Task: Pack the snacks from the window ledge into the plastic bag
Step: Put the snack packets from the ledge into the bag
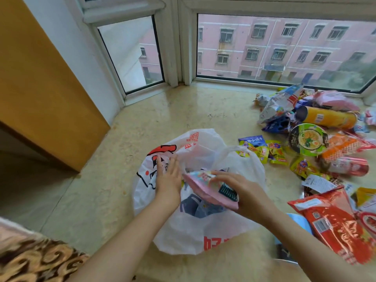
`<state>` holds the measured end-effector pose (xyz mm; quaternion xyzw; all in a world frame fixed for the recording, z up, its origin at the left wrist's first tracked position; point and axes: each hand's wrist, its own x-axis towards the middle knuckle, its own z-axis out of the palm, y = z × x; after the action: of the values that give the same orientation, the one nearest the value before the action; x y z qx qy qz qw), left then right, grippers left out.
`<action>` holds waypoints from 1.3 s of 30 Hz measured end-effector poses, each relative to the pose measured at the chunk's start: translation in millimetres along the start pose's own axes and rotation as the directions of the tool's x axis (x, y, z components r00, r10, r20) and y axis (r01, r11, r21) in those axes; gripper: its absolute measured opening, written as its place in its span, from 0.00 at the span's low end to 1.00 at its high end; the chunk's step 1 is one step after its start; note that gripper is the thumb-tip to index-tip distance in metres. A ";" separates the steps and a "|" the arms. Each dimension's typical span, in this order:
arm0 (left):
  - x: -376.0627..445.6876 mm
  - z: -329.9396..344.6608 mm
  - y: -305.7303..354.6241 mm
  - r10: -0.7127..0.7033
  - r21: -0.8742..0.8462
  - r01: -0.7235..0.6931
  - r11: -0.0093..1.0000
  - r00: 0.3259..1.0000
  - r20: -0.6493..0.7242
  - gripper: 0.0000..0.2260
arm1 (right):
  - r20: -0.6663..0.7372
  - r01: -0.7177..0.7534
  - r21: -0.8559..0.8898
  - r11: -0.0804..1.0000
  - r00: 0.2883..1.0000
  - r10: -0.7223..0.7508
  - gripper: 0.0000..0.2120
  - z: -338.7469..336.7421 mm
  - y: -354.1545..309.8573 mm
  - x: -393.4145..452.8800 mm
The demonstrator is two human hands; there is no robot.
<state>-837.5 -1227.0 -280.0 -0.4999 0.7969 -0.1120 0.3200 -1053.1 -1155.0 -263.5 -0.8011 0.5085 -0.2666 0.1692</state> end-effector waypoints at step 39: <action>-68.0 -84.6 -77.3 0.022 -0.207 0.042 0.978 0.954 0.298 0.22 | 0.136 -0.633 -0.013 0.774 0.766 0.628 0.26 1.0 39.9 50.9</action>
<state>-814.0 -1216.6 -149.2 -0.5462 0.7441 0.0483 0.3815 -1064.1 -1218.0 -273.0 -0.5968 0.7308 -0.1492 0.2957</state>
